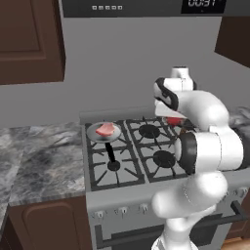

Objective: Place one of the steaks on the plate and the other in the bowl. Then place the bowl in the fridge.

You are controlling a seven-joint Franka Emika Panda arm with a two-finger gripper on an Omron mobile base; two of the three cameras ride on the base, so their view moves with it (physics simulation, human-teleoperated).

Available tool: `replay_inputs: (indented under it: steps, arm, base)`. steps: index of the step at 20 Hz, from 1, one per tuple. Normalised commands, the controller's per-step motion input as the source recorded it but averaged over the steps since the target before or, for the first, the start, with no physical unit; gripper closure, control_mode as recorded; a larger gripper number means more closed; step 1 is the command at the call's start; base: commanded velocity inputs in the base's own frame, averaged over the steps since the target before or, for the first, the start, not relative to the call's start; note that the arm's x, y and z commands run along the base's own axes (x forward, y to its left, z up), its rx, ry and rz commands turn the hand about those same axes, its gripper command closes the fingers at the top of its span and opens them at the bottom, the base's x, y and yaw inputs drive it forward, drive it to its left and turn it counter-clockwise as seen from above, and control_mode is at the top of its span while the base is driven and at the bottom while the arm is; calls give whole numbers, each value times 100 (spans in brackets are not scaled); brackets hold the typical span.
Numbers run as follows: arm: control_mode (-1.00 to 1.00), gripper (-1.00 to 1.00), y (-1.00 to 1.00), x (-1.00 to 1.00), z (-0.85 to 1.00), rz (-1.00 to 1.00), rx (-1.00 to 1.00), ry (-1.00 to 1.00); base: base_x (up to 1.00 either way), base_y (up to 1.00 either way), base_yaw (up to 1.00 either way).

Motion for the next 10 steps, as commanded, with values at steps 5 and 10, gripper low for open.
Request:
replay_inputs:
  steps: [5,10]
  arm:
    - [-100,100,48,-100,3,52,-5,8]
    - [-100,100,56,-100,0,27,0,1]
  base:
    - [0,0,0]
    - [0,0,0]
